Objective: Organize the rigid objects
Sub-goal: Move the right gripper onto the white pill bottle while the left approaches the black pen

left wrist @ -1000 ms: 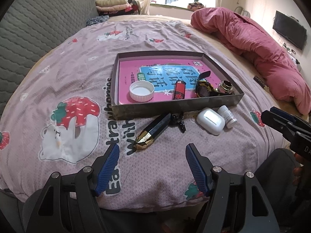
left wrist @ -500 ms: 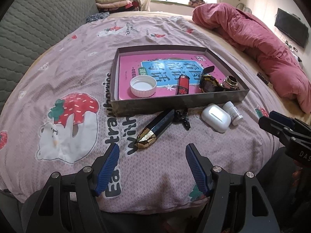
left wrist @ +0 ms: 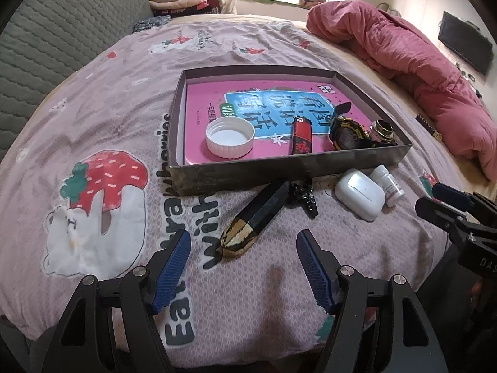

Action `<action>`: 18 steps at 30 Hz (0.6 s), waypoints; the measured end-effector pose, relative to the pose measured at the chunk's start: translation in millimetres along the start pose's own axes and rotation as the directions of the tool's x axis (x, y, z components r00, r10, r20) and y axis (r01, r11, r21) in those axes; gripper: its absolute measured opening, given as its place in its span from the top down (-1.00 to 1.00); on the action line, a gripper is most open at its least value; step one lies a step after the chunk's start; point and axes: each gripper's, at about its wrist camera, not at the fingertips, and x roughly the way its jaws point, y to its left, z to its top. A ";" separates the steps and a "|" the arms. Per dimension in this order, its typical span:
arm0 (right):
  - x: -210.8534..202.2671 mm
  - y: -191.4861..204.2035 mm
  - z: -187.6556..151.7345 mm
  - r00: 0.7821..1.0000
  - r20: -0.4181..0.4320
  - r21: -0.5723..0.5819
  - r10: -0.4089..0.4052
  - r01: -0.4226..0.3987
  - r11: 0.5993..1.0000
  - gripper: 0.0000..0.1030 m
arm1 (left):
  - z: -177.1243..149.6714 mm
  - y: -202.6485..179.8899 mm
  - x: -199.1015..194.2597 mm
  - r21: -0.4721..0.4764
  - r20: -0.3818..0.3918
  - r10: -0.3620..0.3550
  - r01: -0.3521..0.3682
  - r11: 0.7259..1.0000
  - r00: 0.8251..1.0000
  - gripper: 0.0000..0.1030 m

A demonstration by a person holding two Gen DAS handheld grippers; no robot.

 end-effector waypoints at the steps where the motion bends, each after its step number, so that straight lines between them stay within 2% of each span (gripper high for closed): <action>1: 1.0 -0.2 -0.1 1.000 -0.003 0.001 0.003 -0.003 1.000 -0.17 | 0.9 1.5 3.3 -0.007 -0.005 -0.004 0.004 1.000 1.000 -0.40; 9: 16.9 -8.1 2.2 1.000 -0.025 0.022 -0.018 0.019 1.000 -0.17 | 7.8 7.1 18.8 -0.009 -0.009 0.011 -0.011 1.000 1.000 -0.40; 18: 31.3 -6.5 4.2 0.998 -0.037 0.000 -0.045 0.045 0.999 -0.17 | 10.5 -1.0 29.2 0.055 -0.012 0.027 -0.026 0.998 1.000 -0.40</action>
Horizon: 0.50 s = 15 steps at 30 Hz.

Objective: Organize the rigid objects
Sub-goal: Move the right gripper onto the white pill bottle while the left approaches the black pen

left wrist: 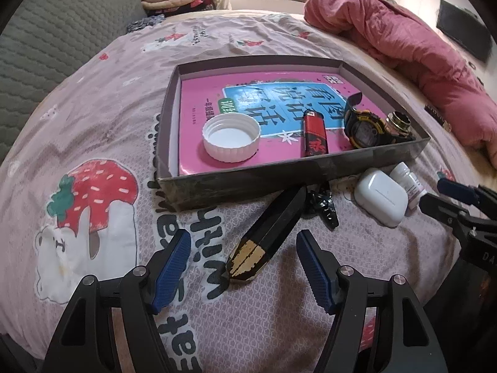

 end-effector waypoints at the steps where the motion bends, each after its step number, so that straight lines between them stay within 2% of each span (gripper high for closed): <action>1: 0.3 0.3 0.2 1.000 0.002 -0.002 -0.004 0.004 1.000 -0.17 | 0.2 -1.4 0.1 0.007 0.003 0.000 0.000 1.000 1.000 -0.39; 3: 1.7 0.9 1.2 1.000 0.005 -0.009 -0.008 0.008 1.000 -0.17 | 0.8 -4.2 0.8 0.022 0.011 -0.005 0.004 1.000 1.000 -0.35; 9: 5.4 1.6 3.1 1.000 0.006 -0.024 -0.008 0.008 1.000 -0.17 | 1.9 -14.7 7.7 0.070 0.006 -0.018 0.018 0.997 1.000 -0.05; 15: 12.1 3.4 3.9 0.999 0.000 -0.047 -0.033 0.033 0.998 -0.01 | 2.6 -19.7 8.5 0.083 0.009 -0.045 0.044 0.996 0.999 0.03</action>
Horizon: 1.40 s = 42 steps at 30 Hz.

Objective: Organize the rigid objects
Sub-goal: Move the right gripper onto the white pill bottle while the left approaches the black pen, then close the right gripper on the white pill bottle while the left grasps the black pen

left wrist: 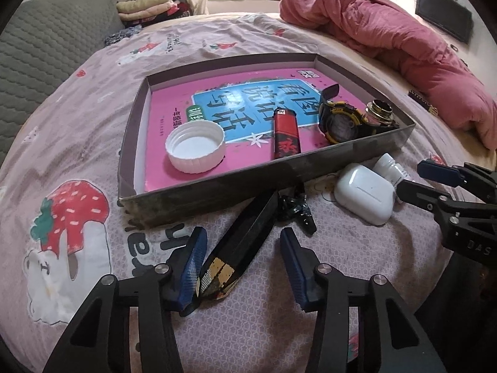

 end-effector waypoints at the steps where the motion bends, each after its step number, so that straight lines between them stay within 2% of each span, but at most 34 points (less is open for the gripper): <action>1: 1.5 0.4 -0.2 1.000 -0.003 -0.007 -0.006 0.006 1.000 0.04 | 0.3 0.5 0.4 -0.003 -0.002 -0.003 0.003 1.000 1.000 0.04; 6: 5.8 -0.8 0.8 1.000 -0.002 -0.010 -0.008 0.008 1.000 0.09 | 1.0 4.5 0.0 -0.030 0.000 -0.024 0.024 0.999 1.000 0.07; 17: 22.3 -0.5 4.4 1.000 -0.015 -0.047 0.004 -0.005 0.999 0.21 | -0.5 3.5 2.3 -0.024 -0.002 -0.004 0.004 1.000 1.000 0.08; 21: 26.1 2.4 7.2 1.000 -0.011 -0.058 0.015 -0.015 0.998 0.39 | 0.0 4.2 4.3 -0.030 -0.002 0.000 0.000 1.000 1.000 0.08; 26: 32.6 0.2 10.5 1.000 -0.013 -0.041 0.025 -0.026 0.999 0.40 | 1.5 5.9 8.8 -0.048 -0.005 0.004 -0.004 0.999 1.000 0.08; 28: 34.6 -0.8 11.5 0.999 -0.010 -0.037 0.035 -0.035 0.999 0.47 | 1.9 5.6 10.0 -0.045 -0.004 0.006 -0.006 0.999 1.000 0.08; 35: 34.3 -4.5 11.9 0.999 -0.004 -0.019 0.053 -0.054 0.998 0.48 | 2.1 6.8 11.1 -0.055 -0.003 -0.006 0.006 0.998 1.000 0.09; 42: 29.9 -11.7 11.2 0.997 -0.002 0.020 0.073 -0.073 0.997 0.48 | 1.6 6.2 8.5 -0.050 -0.001 -0.014 0.014 0.999 1.000 0.18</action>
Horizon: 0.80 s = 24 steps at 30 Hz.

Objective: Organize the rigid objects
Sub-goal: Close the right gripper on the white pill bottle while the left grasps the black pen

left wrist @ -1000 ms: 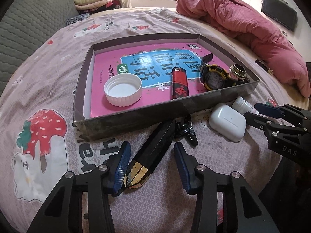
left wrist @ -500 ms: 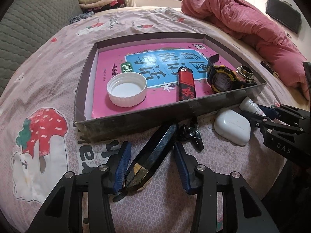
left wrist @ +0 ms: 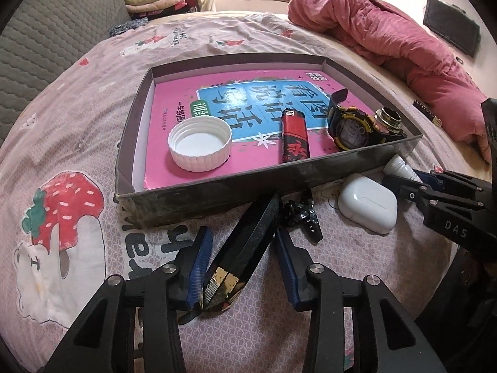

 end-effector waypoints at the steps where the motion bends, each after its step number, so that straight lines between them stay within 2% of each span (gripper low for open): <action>1: -0.4 -0.5 0.0 1.000 0.000 0.002 -0.002 0.002 1.000 0.48 | -0.2 -0.6 -0.5 0.003 0.001 0.002 -0.002 1.000 1.000 0.20; 9: -9.5 -2.7 -3.2 1.000 0.002 0.015 0.002 -0.002 1.000 0.48 | -0.6 0.5 -3.0 -0.012 -0.006 -0.023 0.023 1.000 1.000 0.28; 14: -16.3 -3.3 -6.6 1.000 -0.012 0.061 0.021 -0.020 0.998 0.48 | -1.1 -0.6 -5.3 -0.006 -0.007 -0.030 0.029 1.000 1.000 0.36; 18: -23.7 6.7 -7.8 1.000 0.002 0.014 0.011 -0.011 1.000 0.48 | -1.4 -2.1 -7.3 -0.001 -0.007 -0.031 0.031 1.000 0.999 0.44; 24: -26.2 10.5 -9.0 1.000 0.000 0.017 0.017 -0.017 1.000 0.48 | -2.2 -1.9 -10.2 -0.005 -0.004 -0.037 0.037 0.999 0.999 0.49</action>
